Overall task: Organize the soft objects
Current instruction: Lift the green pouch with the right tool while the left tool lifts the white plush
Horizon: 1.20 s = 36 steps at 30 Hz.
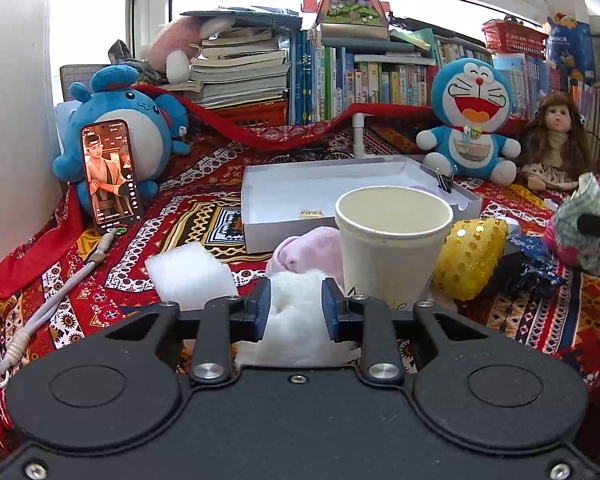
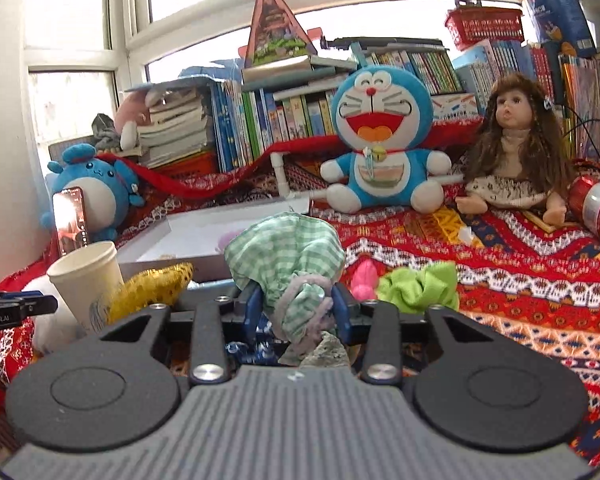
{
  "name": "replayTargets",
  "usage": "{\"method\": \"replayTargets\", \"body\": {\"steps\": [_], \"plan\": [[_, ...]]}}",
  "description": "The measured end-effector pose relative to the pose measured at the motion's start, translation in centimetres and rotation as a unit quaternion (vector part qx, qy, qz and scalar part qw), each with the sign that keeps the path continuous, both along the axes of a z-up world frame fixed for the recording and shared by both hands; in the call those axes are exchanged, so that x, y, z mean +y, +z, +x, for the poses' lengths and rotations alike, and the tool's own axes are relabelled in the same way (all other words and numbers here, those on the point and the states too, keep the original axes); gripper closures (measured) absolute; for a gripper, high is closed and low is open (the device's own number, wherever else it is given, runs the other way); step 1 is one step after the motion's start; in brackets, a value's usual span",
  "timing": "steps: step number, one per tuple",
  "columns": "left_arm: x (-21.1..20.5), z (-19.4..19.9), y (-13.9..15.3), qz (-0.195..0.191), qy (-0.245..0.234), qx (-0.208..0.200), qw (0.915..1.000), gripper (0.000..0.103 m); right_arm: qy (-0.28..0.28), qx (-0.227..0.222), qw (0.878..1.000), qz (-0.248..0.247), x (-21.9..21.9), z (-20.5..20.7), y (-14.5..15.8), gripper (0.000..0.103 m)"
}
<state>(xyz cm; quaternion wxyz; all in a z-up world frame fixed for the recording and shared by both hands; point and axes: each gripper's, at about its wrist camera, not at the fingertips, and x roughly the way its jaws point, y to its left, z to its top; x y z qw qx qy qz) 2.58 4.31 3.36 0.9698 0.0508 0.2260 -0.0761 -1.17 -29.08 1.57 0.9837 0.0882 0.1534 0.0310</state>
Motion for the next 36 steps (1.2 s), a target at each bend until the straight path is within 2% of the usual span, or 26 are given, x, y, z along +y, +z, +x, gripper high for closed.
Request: {"method": "replayTargets", "body": {"steps": [1, 3, 7, 12, 16, 21, 29, 31, 33, 36], "plan": [[0.0, 0.0, -0.1, 0.005, 0.0, 0.002, 1.0, 0.076, -0.001, -0.001, 1.0, 0.0, 0.0, 0.0, 0.0, 0.061], [-0.1, -0.2, -0.6, 0.01, 0.003, 0.007, 0.9999, 0.064, -0.002, 0.001, 1.0, 0.002, 0.0, 0.0, -0.1, 0.061], [-0.3, -0.2, -1.2, 0.026, 0.003, 0.005, 0.9996, 0.051, -0.004, 0.006, 1.0, 0.006, 0.0, 0.0, -0.4, 0.06], [-0.9, 0.2, -2.0, 0.046, -0.008, 0.011, 0.9989, 0.028, -0.006, 0.006, 1.0, 0.01, -0.1, 0.0, -0.3, 0.059], [-1.3, 0.2, -2.6, 0.046, -0.022, 0.023, 0.9984, 0.023, -0.006, 0.006, 1.0, 0.01, -0.1, 0.0, -0.3, 0.058], [-1.8, 0.4, -3.3, 0.071, -0.02, 0.016, 0.9971, 0.022, -0.005, 0.008, 1.0, 0.013, 0.0, 0.2, -0.5, 0.058], [-1.8, 1.1, -4.0, 0.073, -0.01, 0.02, 0.9971, 0.022, -0.003, 0.01, 1.0, 0.01, 0.1, 0.3, -0.6, 0.058], [-1.6, 1.0, -3.8, 0.065, -0.009, 0.014, 0.9977, 0.026, -0.003, 0.009, 1.0, 0.011, 0.1, 0.3, -0.6, 0.058], [-1.4, 0.8, -3.6, 0.058, -0.001, 0.006, 0.9983, 0.037, -0.003, 0.008, 1.0, 0.011, 0.1, 0.3, -0.7, 0.058], [-1.1, 0.7, -3.3, 0.05, 0.0, 0.008, 0.9987, 0.041, -0.005, 0.002, 1.0, 0.012, 0.2, 0.3, -0.6, 0.058]]}}
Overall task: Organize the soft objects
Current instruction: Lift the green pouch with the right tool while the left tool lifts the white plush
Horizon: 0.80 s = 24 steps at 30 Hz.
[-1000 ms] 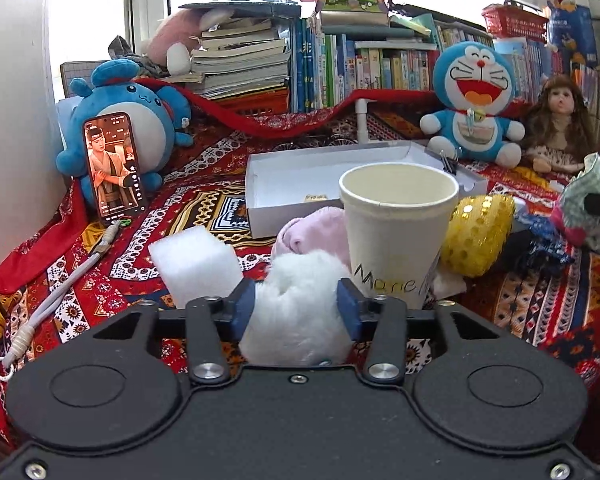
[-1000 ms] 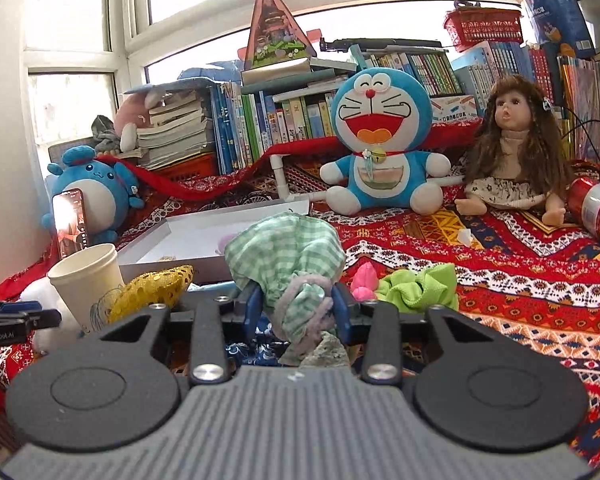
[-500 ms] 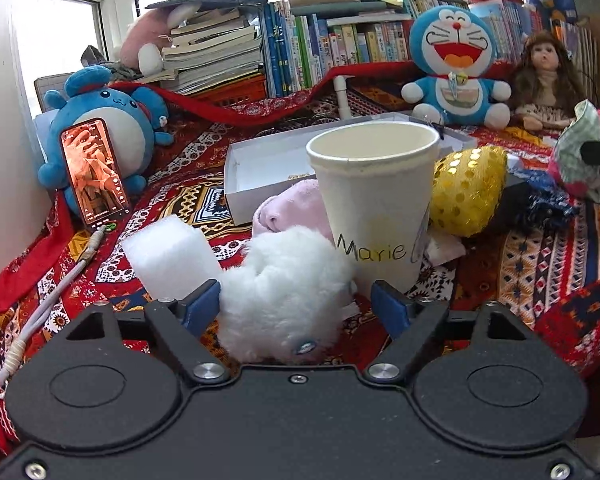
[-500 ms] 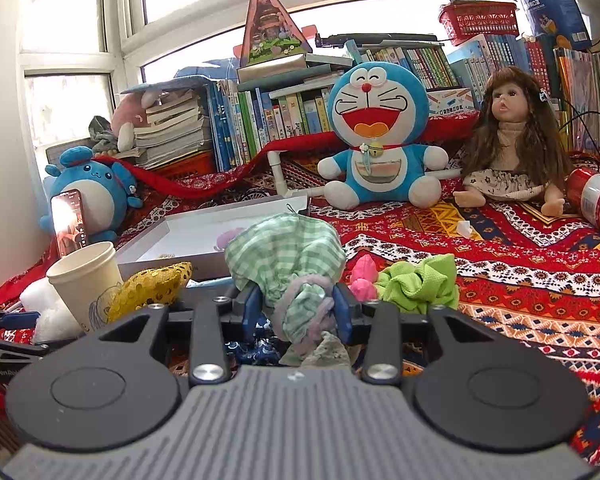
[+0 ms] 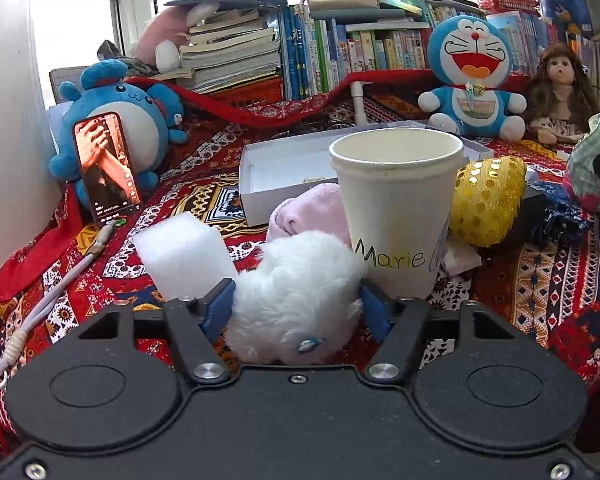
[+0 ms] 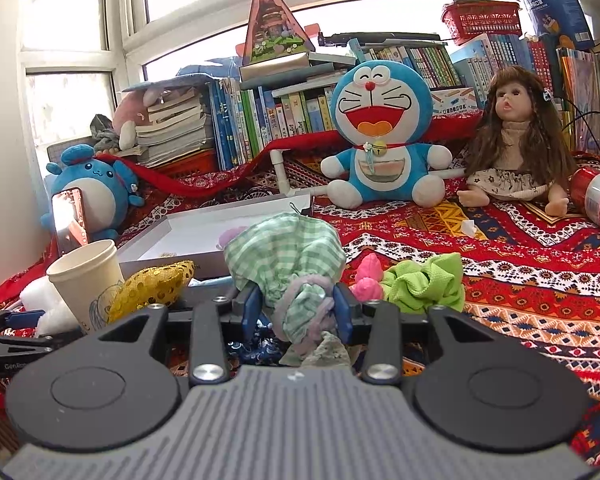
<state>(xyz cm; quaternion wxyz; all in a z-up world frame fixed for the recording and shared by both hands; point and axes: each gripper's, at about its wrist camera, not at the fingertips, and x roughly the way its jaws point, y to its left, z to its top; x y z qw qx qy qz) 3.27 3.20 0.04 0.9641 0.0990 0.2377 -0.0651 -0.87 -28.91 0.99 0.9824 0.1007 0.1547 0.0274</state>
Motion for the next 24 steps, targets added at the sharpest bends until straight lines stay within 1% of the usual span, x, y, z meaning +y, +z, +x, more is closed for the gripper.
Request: {"method": "replayTargets", "body": {"steps": [2, 4, 5, 6, 10, 13, 14, 15, 18, 20, 22, 23, 24], "plan": [[0.1, -0.2, 0.2, -0.002, 0.0, -0.001, 1.0, 0.044, -0.001, -0.005, 1.0, 0.003, 0.0, 0.0, 0.2, 0.058], [0.2, -0.5, 0.7, -0.006, -0.001, -0.004, 1.0, 0.052, -0.002, -0.01, 1.0, 0.003, 0.0, -0.1, 0.3, 0.058], [0.2, -0.7, 1.0, -0.009, -0.002, -0.008, 0.9999, 0.058, -0.002, -0.011, 1.0, 0.001, 0.0, 0.0, 0.5, 0.058], [0.2, -0.8, 1.4, -0.011, -0.002, -0.011, 0.9999, 0.061, -0.002, -0.013, 1.0, -0.001, 0.0, 0.0, 0.6, 0.058], [0.3, -0.7, 1.9, -0.014, -0.011, -0.003, 0.9998, 0.06, 0.0, -0.019, 1.0, 0.0, 0.1, 0.3, 1.0, 0.058], [0.2, -0.7, 1.3, -0.006, -0.005, -0.001, 1.0, 0.047, 0.004, -0.02, 1.0, 0.003, 0.2, 0.3, 0.9, 0.058], [0.2, -0.7, 1.2, -0.002, -0.002, 0.0, 1.0, 0.037, 0.005, -0.019, 1.0, 0.002, 0.3, 0.2, 0.9, 0.058], [0.2, -0.7, 1.0, 0.0, 0.0, 0.001, 1.0, 0.031, 0.006, -0.018, 1.0, 0.001, 0.4, 0.2, 0.8, 0.058], [0.1, -0.4, 0.7, -0.001, -0.003, 0.008, 1.0, 0.028, 0.006, -0.015, 1.0, 0.003, 0.3, 0.2, 0.7, 0.057], [0.3, 0.0, 0.4, -0.01, -0.004, 0.021, 0.9997, 0.026, 0.005, -0.013, 1.0, 0.007, 0.2, 0.3, 0.6, 0.057], [0.6, 0.6, 0.1, -0.031, -0.008, 0.036, 0.9988, 0.023, 0.004, -0.012, 1.0, 0.009, 0.2, 0.3, 0.6, 0.056], [0.8, 0.8, 0.0, -0.042, -0.007, 0.041, 0.9983, 0.019, 0.004, -0.012, 1.0, 0.009, 0.2, 0.3, 0.6, 0.056], [1.1, 1.1, -0.1, -0.055, -0.006, 0.046, 0.9974, 0.018, 0.004, -0.011, 1.0, 0.008, 0.2, 0.4, 0.6, 0.056]]}}
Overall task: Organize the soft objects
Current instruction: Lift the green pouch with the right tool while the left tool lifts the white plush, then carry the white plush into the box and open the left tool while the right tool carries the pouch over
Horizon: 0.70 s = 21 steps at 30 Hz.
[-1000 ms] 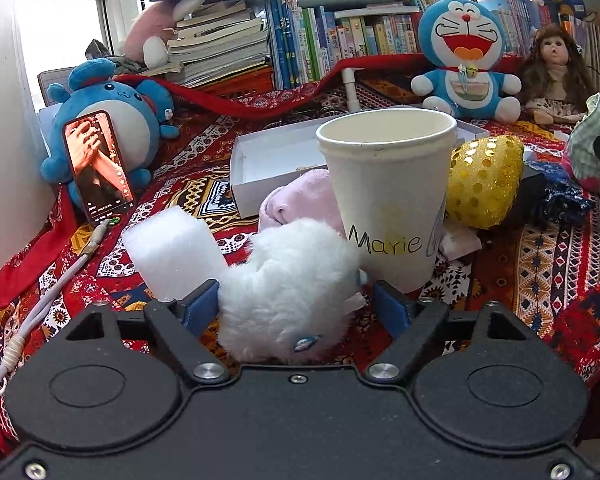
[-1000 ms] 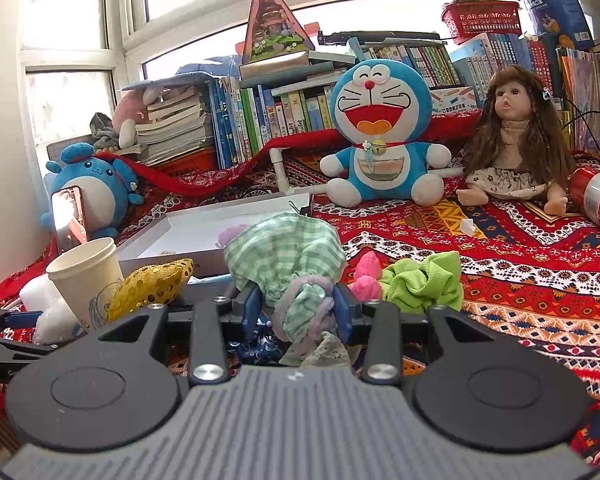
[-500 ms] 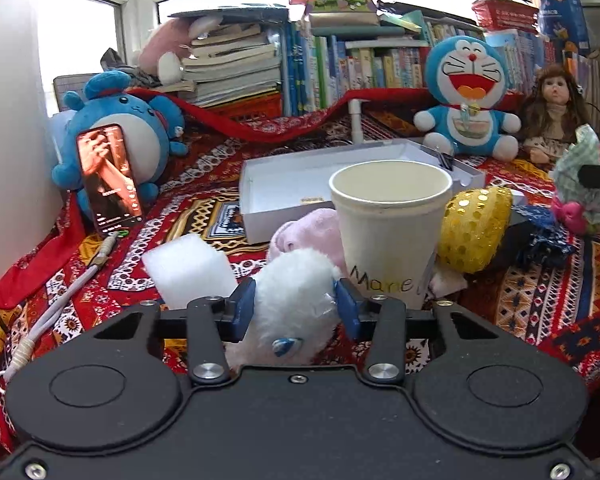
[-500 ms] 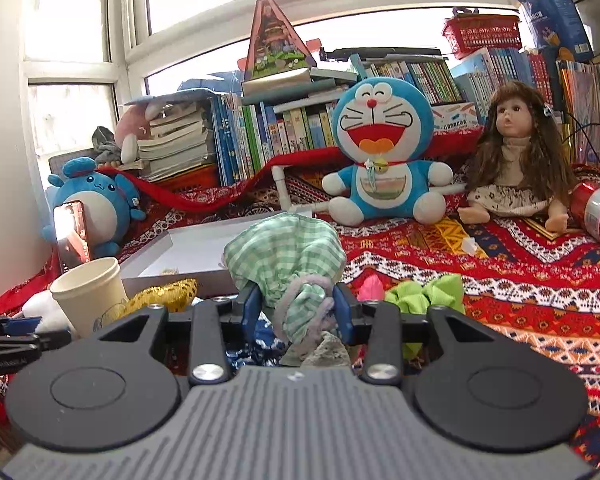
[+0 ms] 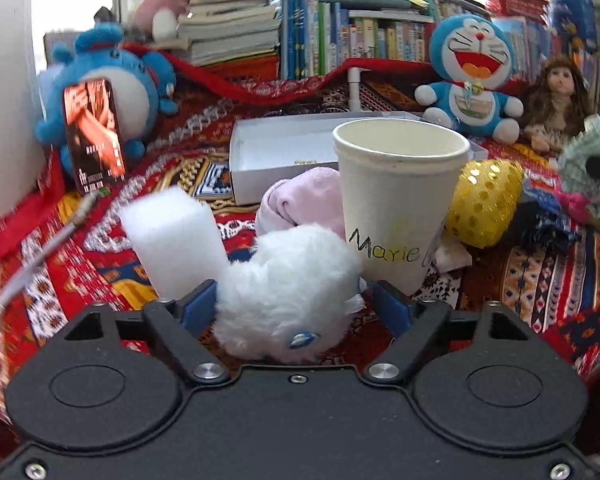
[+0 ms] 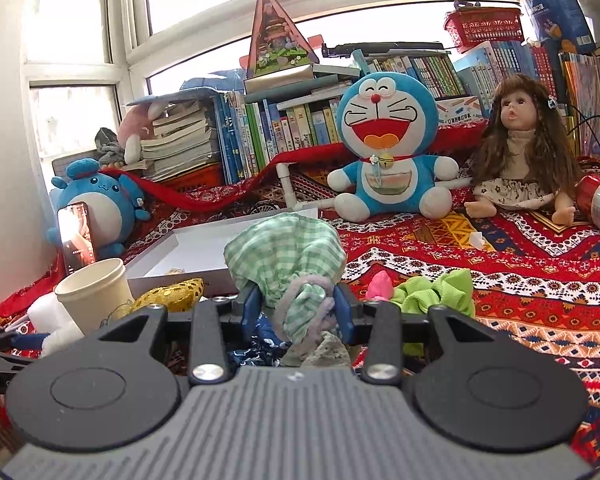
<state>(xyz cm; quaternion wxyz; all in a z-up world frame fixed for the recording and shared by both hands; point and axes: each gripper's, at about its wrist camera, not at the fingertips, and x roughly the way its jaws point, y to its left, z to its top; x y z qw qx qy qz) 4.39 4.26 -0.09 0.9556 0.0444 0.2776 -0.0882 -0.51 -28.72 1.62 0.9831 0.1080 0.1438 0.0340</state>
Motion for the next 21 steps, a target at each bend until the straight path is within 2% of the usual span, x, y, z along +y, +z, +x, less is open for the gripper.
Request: {"method": "replayTargets", "body": {"steps": [3, 4, 6, 10, 15, 21], "plan": [[0.6, 0.8, -0.2, -0.023, 0.002, 0.014, 0.9996, 0.017, 0.001, 0.001, 1.0, -0.001, 0.1, 0.1, 0.0, 0.055], [0.8, 0.9, -0.2, -0.031, 0.002, 0.019, 0.9993, 0.019, 0.001, 0.001, 1.0, -0.001, 0.1, 0.1, 0.0, 0.055], [1.0, 1.0, -0.2, -0.032, 0.016, 0.021, 0.9991, 0.034, 0.002, 0.001, 1.0, -0.001, 0.2, 0.2, 0.0, 0.055], [1.5, 0.7, 0.3, -0.035, 0.016, 0.018, 0.9991, 0.036, 0.004, -0.001, 1.0, -0.003, 0.3, 0.3, 0.1, 0.055], [1.5, -0.8, 2.2, -0.021, -0.002, -0.021, 0.9996, 0.036, 0.005, -0.003, 1.0, -0.006, 0.5, 0.6, 0.4, 0.055], [2.0, -2.0, 6.0, -0.016, -0.001, -0.067, 0.9976, 0.036, 0.005, -0.002, 1.0, 0.004, 0.2, 2.0, 1.6, 0.056]]}}
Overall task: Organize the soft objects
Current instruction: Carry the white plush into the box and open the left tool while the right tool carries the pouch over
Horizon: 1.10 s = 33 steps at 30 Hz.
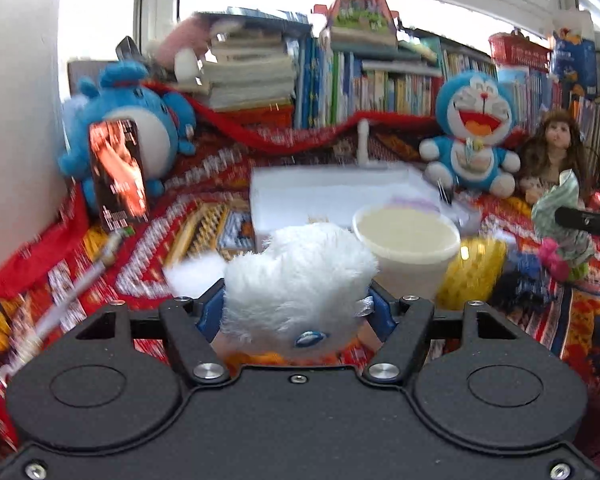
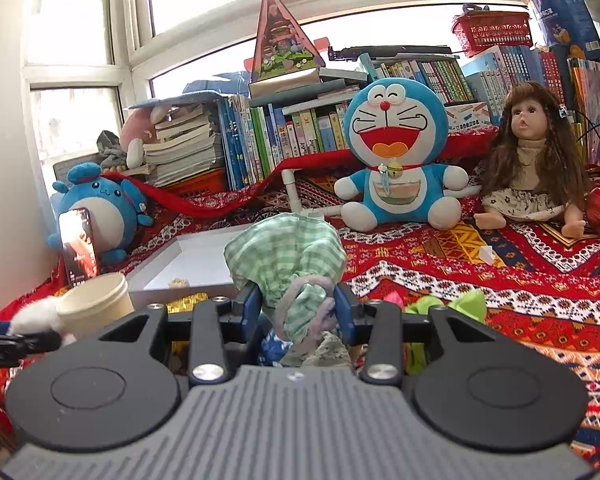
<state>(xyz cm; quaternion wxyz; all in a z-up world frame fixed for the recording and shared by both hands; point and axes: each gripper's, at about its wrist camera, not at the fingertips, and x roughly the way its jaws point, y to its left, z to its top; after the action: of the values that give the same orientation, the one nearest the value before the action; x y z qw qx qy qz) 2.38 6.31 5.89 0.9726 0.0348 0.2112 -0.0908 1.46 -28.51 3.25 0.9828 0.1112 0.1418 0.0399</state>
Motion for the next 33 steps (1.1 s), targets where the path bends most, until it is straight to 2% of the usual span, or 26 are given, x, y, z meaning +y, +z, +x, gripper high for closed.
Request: {"method": "replayTargets", "body": {"steps": [5, 9, 13, 18, 24, 30, 33], "plan": [[0.8, 1.3, 3.4, -0.01, 0.01, -0.025, 0.9996, 0.036, 0.005, 0.0, 1.0, 0.008, -0.3, 2.0, 1.8, 0.056], [1.4, 3.7, 5.8, -0.027, 0.009, -0.023, 0.9993, 0.035, 0.009, 0.005, 1.0, 0.012, -0.4, 3.9, 3.0, 0.056], [1.8, 7.4, 7.7, -0.051, -0.003, 0.009, 0.9987, 0.035, 0.017, 0.017, 0.999, 0.028, -0.8, 6.6, 4.3, 0.056], [1.0, 12.6, 8.7, -0.055, -0.015, 0.06, 0.9965, 0.035, 0.043, 0.046, 0.996, 0.063, -1.2, 11.0, 5.6, 0.056], [-0.3, 18.9, 7.4, -0.072, -0.014, 0.142, 0.9872, 0.035, 0.046, 0.107, 0.99, 0.082, -0.5, 16.1, 5.0, 0.056], [-2.4, 22.9, 4.3, -0.05, -0.008, 0.193, 0.9799, 0.036, 0.036, 0.146, 0.987, 0.062, 0.8, 18.9, 3.1, 0.056], [-3.2, 24.3, 3.2, -0.053, 0.029, 0.218, 0.974, 0.035, 0.027, 0.159, 0.986, 0.046, 1.5, 20.0, 2.4, 0.056]]}}
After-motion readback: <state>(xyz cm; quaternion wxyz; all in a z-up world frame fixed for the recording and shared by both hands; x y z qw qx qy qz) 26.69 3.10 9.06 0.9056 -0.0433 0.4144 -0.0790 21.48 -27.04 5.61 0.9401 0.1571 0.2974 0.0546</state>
